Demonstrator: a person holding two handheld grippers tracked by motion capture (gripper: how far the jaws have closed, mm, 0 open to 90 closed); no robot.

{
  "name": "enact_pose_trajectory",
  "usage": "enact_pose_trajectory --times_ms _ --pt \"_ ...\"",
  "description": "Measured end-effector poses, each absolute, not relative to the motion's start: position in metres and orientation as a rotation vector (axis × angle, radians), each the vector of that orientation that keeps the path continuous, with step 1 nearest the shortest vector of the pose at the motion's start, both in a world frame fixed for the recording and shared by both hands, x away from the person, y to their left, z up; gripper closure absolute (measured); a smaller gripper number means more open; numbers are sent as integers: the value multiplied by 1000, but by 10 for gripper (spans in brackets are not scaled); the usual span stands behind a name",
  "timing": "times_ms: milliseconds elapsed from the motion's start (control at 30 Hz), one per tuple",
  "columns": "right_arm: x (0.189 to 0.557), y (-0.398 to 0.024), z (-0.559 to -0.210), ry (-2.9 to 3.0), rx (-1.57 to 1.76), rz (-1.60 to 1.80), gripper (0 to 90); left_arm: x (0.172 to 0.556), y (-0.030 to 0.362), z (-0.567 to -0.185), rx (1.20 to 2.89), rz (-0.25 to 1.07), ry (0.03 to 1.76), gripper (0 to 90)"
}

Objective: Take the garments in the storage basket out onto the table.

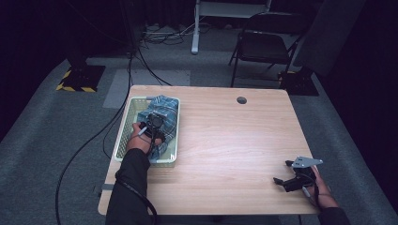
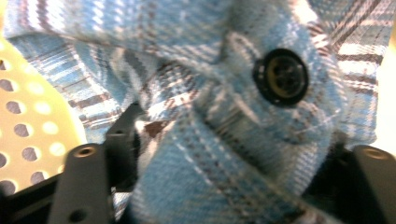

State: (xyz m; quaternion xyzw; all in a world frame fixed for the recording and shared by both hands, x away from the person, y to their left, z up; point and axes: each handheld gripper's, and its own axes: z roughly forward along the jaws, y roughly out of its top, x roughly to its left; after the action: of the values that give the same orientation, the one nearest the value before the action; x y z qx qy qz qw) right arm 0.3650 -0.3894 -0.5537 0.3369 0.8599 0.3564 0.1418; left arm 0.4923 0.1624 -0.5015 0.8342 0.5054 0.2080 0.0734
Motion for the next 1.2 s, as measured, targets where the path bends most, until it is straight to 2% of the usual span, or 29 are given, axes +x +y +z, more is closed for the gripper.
enact_pose_trajectory --times_ms 333,567,1200 --pt "365 -389 -554 2482 973 1029 4 487 164 -496 2458 655 1518 478" --pt "365 -389 -554 2481 973 1029 4 480 169 -490 2401 669 1515 521" --pt "365 -389 -554 2481 973 1029 5 459 184 -455 2177 711 1482 535"
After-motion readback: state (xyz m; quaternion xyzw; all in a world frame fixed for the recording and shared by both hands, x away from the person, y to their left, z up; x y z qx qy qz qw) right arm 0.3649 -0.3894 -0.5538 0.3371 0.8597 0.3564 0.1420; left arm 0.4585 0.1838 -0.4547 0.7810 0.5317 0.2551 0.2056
